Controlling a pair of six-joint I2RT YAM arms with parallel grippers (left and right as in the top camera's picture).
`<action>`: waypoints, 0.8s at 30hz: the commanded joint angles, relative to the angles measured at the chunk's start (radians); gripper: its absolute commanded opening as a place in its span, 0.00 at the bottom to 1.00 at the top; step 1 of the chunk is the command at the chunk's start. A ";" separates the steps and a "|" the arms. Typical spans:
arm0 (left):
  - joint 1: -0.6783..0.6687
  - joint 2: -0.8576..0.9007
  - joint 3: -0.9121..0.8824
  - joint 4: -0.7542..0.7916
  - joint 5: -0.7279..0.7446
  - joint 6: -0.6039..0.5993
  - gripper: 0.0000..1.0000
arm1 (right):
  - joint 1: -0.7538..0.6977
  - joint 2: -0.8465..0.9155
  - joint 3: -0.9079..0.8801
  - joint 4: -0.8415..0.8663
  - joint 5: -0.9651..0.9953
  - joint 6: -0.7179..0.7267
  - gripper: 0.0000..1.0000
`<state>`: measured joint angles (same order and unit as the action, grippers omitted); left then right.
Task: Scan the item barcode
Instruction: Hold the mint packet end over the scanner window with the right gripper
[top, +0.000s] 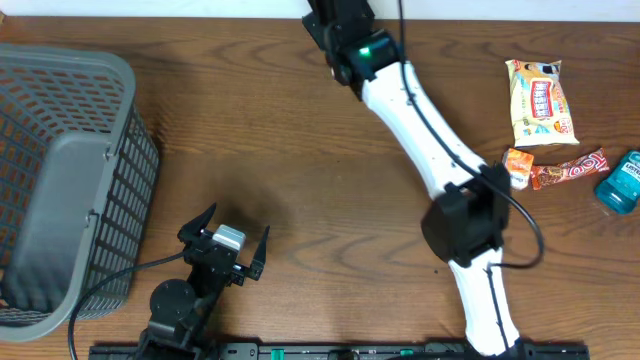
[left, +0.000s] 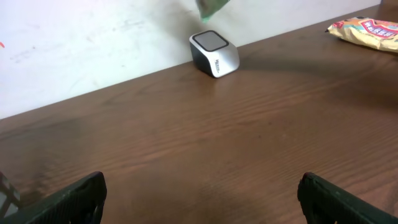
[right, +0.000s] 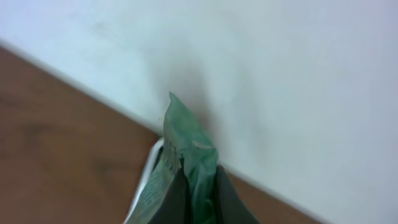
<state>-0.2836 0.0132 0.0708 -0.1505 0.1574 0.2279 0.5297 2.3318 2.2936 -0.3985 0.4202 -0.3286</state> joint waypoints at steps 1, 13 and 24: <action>-0.004 -0.002 -0.017 -0.024 0.006 -0.013 0.98 | 0.007 0.055 0.007 0.119 0.166 -0.126 0.02; -0.004 -0.002 -0.017 -0.024 0.006 -0.013 0.98 | 0.007 0.242 0.007 0.408 0.201 -0.463 0.02; -0.004 -0.002 -0.017 -0.024 0.006 -0.013 0.98 | 0.013 0.289 0.007 0.340 0.158 -0.480 0.02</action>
<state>-0.2836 0.0132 0.0708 -0.1509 0.1577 0.2279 0.5335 2.6080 2.2940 -0.0277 0.6022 -0.7959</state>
